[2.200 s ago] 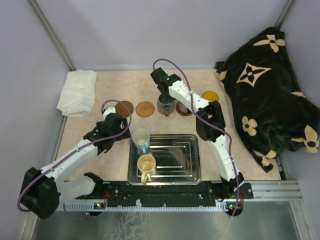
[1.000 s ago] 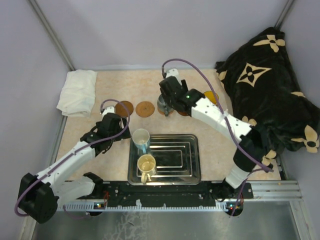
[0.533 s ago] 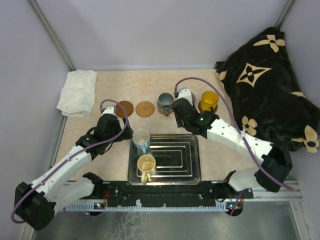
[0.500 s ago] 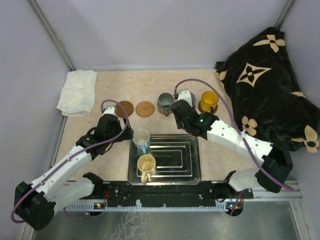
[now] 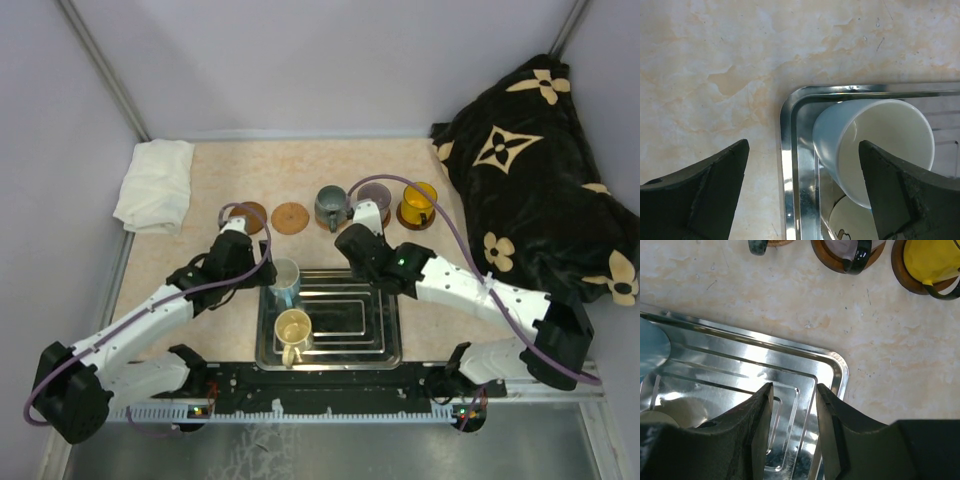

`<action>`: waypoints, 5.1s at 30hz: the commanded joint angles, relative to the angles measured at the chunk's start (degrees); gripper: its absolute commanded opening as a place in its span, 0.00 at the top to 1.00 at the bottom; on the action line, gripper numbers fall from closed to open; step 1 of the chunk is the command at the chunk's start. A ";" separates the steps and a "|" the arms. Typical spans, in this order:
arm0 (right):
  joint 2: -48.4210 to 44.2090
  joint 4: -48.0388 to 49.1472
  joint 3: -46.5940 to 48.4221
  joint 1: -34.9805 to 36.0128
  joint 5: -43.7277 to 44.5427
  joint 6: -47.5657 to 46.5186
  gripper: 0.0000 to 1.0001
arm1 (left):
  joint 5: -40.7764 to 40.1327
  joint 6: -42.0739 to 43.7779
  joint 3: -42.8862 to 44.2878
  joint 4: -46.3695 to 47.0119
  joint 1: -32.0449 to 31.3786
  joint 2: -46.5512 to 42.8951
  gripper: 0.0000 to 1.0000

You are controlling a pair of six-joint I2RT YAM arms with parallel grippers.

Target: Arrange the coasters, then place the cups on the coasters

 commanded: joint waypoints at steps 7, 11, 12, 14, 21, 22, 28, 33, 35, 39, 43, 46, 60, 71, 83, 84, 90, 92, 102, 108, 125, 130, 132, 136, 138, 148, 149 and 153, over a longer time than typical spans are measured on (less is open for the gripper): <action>-2.43 0.75 -1.06 0.52 2.16 3.55 0.60 | 2.41 -0.24 1.66 3.77 -0.81 3.89 0.14; -2.41 0.67 -1.05 0.57 2.08 3.98 0.60 | 4.24 0.37 1.86 5.40 -0.87 5.92 0.21; -2.39 0.66 -1.05 0.55 2.12 4.03 0.60 | 4.65 0.60 1.98 5.66 -0.90 6.43 0.22; -2.31 0.59 -1.02 0.61 2.12 4.03 0.60 | 4.99 0.81 2.45 5.83 -0.90 7.60 0.23; -2.14 0.92 -0.90 0.58 2.08 4.27 0.62 | 5.93 1.38 3.30 6.81 -0.97 9.83 0.38; -2.13 0.96 -0.87 0.55 2.10 4.24 0.62 | 6.10 1.41 3.25 7.01 -0.91 9.93 0.40; -2.08 0.99 -0.85 0.55 2.33 4.29 0.63 | 7.43 1.86 2.95 8.20 -0.96 11.04 0.62; -2.05 0.76 -0.94 0.55 2.35 4.53 0.63 | 9.02 2.27 3.19 9.39 -0.99 12.22 0.78; -2.04 0.66 -0.93 0.55 2.26 4.71 0.63 | 9.34 2.27 3.64 9.59 -0.99 12.67 0.85; -2.25 0.33 -1.17 0.56 2.30 5.27 0.64 | 8.79 2.27 6.08 9.06 -0.99 13.28 1.00; -2.60 0.24 -1.50 0.69 2.33 5.46 0.64 | 6.77 3.62 9.44 7.47 -0.99 13.90 1.00; -2.87 0.24 -1.69 0.77 2.67 5.77 0.64 | 4.54 5.11 13.20 5.41 -0.96 14.92 1.00; -3.93 -0.92 -2.34 1.25 4.96 7.11 0.66 | -5.12 14.80 32.76 3.39 3.12 31.60 0.99; -3.80 -1.04 -3.74 1.34 5.97 7.44 0.66 | -0.93 21.53 47.83 3.20 9.38 45.47 0.96; -0.15 0.12 -2.80 1.34 5.97 6.62 0.66 | 4.82 25.13 51.07 3.76 13.06 49.35 0.95; 0.01 0.25 -2.73 1.34 5.90 6.58 0.66 | 5.29 25.10 51.09 3.61 13.33 49.41 0.95; 1.02 0.30 -2.43 1.38 5.50 6.49 0.66 | 8.79 24.53 50.83 3.08 13.90 50.21 0.95; 1.04 0.26 -2.41 1.35 5.44 6.53 0.66 | 9.49 24.39 50.87 2.88 13.97 50.53 0.95; 1.03 0.40 -2.31 1.38 5.42 6.57 0.66 | 11.95 24.17 50.96 0.92 13.87 51.63 0.95; 1.04 0.26 -2.32 1.34 5.15 6.57 0.66 | 12.13 24.12 51.10 1.26 13.90 52.00 0.94; 2.04 0.99 -2.60 1.34 4.10 6.37 0.66 | 11.00 23.67 51.22 3.70 13.86 52.09 0.94; 2.52 1.10 -2.58 1.34 3.96 6.18 0.66 | 11.21 23.76 51.53 3.99 13.95 52.92 0.93; 2.72 1.11 -2.48 1.38 3.88 6.17 0.66 | 11.05 23.83 51.50 4.00 13.95 53.28 0.93; 2.87 1.16 -2.51 1.35 3.68 6.13 0.66 | 10.25 24.06 51.26 3.82 13.91 53.67 0.91; 2.95 1.19 -2.59 1.40 3.66 6.07 0.66 | 10.04 24.11 51.23 3.82 13.91 53.78 0.90; 3.31 1.37 -2.42 1.36 3.56 6.06 0.66 | 9.73 23.86 51.14 3.47 13.94 54.08 0.61; 3.39 1.36 -2.38 1.39 3.49 6.12 0.66 | 9.60 23.87 51.14 3.46 13.88 53.96 0.58; 3.49 1.36 -2.55 1.32 3.48 6.05 0.66 | 9.26 24.08 51.09 3.55 13.87 53.61 0.50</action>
